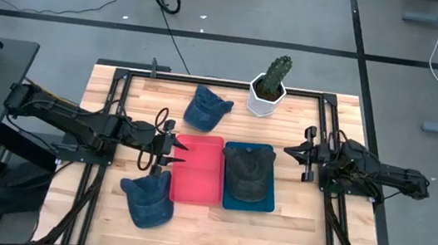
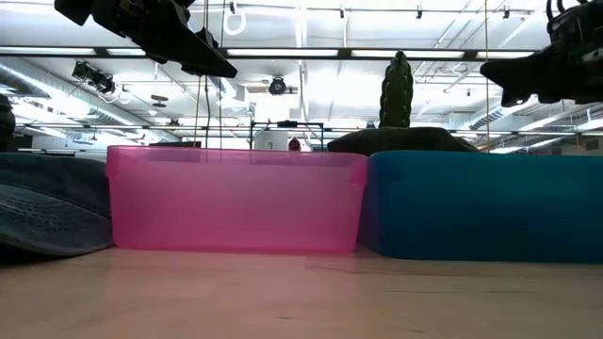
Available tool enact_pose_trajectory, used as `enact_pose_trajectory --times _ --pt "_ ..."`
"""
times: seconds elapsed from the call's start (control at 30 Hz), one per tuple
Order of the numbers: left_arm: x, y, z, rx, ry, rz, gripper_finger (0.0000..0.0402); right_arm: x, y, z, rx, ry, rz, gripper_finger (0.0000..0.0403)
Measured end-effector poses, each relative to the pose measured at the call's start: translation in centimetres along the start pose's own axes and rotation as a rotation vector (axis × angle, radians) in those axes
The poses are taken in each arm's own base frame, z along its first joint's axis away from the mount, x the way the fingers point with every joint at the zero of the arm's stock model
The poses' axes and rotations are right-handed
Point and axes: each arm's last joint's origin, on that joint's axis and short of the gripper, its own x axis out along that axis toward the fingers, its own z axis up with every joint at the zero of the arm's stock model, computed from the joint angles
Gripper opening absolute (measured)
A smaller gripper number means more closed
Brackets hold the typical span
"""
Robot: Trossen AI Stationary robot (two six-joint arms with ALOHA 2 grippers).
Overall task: Pick & Place hat
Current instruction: Put the bottom blue cap into the pink bin
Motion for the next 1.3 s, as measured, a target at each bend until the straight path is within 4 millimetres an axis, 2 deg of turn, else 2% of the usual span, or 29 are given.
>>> enact_pose_trajectory --times 0.23,0.87,1.07,1.3 --pt "0.0 0.0 0.0 -0.040 0.002 0.010 0.0177 0.0 0.1 -0.7 -0.128 0.071 0.007 0.0020" --pt "-0.1 -0.2 0.1 -0.043 0.010 0.034 0.0177 0.0 0.1 -0.7 -0.113 0.069 0.006 0.0020" --pt "-1.2 -1.1 1.9 -0.034 0.071 0.041 0.0177 0.0 0.1 -0.7 -0.113 0.069 0.006 0.0020" --pt "-2.6 -3.0 2.9 -0.033 0.122 0.092 0.0177 0.0 0.0 -0.5 0.106 0.047 -0.004 0.0020"
